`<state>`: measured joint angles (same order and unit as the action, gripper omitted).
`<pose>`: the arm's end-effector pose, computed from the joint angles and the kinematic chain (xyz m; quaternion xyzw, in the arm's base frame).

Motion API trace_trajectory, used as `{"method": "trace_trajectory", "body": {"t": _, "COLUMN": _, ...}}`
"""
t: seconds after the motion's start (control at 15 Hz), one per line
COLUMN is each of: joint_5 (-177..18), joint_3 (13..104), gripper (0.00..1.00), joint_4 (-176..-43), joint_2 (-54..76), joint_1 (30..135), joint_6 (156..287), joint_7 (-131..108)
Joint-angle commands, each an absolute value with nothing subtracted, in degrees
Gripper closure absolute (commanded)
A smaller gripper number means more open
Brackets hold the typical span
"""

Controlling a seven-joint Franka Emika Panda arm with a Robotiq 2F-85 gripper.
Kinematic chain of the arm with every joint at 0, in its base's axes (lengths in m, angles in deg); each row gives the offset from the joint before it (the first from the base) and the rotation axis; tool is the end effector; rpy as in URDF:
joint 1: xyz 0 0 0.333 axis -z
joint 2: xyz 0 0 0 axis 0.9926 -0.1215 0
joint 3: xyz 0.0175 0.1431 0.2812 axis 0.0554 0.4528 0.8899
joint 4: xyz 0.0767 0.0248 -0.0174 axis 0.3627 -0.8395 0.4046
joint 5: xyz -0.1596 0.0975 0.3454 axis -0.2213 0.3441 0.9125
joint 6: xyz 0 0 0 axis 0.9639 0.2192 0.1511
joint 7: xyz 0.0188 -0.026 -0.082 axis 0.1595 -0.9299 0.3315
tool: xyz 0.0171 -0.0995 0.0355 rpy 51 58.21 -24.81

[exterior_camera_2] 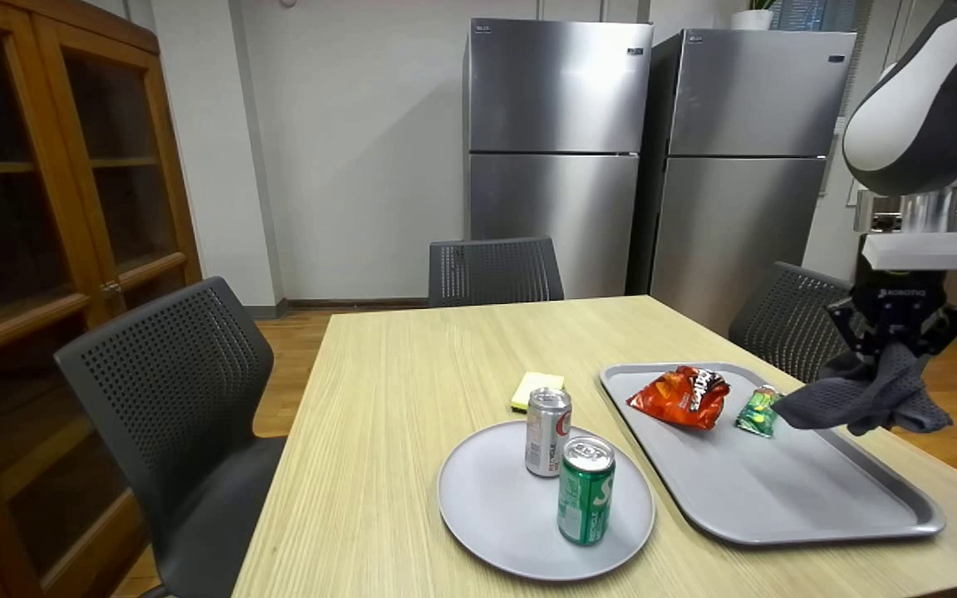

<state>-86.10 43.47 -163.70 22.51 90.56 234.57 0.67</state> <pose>0.3996 -0.1991 0.2341 0.9498 -0.3067 -0.0343 0.0515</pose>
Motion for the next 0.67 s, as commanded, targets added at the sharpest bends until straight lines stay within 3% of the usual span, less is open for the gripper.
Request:
{"method": "trace_trajectory", "body": {"t": 0.0, "joint_5": -88.73, "joint_3": 43.15, "gripper": 0.96, "joint_4": -163.54, "joint_2": 23.8, "joint_1": 93.56, "joint_6": 233.13, "joint_7": 4.47}}
{"method": "trace_trajectory", "body": {"t": 0.6, "joint_5": -91.58, "joint_3": 40.36, "gripper": 0.96, "joint_4": -160.52, "joint_2": 16.84, "joint_1": 95.53, "joint_6": 234.37, "joint_7": 14.67}}
